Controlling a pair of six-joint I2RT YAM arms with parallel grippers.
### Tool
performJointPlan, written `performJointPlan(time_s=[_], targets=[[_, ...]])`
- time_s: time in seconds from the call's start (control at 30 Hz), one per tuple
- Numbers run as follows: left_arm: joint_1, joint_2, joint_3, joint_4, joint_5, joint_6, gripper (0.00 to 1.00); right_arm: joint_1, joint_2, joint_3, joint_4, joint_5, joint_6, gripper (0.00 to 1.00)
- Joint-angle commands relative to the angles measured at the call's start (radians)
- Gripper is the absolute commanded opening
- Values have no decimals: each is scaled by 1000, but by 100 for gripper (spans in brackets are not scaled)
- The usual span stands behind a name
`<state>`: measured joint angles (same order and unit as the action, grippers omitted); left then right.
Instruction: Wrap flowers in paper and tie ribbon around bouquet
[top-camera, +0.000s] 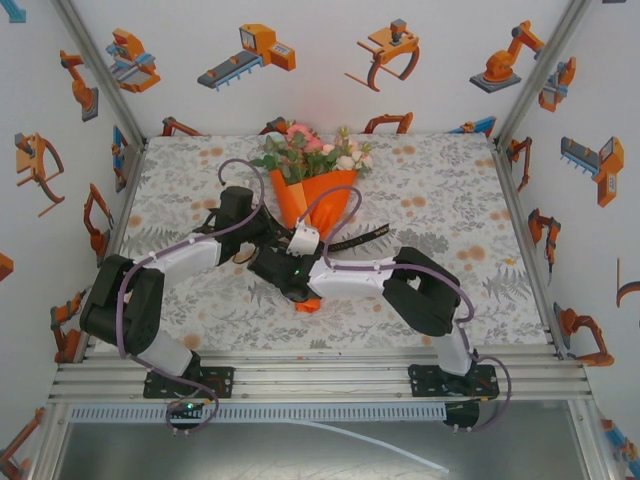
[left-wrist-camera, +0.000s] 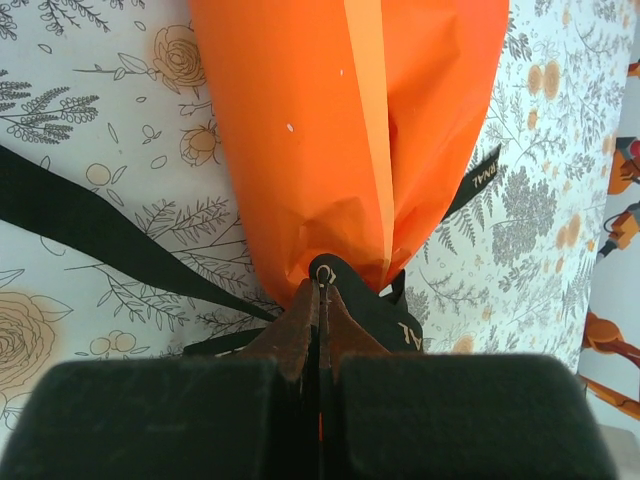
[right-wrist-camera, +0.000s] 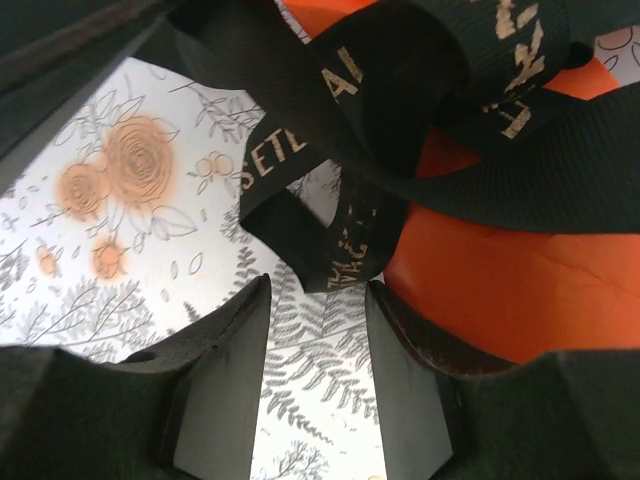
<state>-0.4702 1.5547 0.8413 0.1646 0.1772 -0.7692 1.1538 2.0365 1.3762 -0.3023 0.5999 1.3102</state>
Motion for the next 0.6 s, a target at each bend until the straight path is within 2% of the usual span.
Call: performJointPlan(time_s=[0.0, 0.23, 0.57], targets=[[7, -16, -12, 20, 11, 8, 0, -7, 38, 24, -34, 72, 40, 42], [7, -18, -18, 33, 17, 9, 0, -22, 53, -4, 16, 83, 43, 46], [6, -15, -24, 50, 22, 10, 0, -29, 54, -46, 65, 127, 74, 23]])
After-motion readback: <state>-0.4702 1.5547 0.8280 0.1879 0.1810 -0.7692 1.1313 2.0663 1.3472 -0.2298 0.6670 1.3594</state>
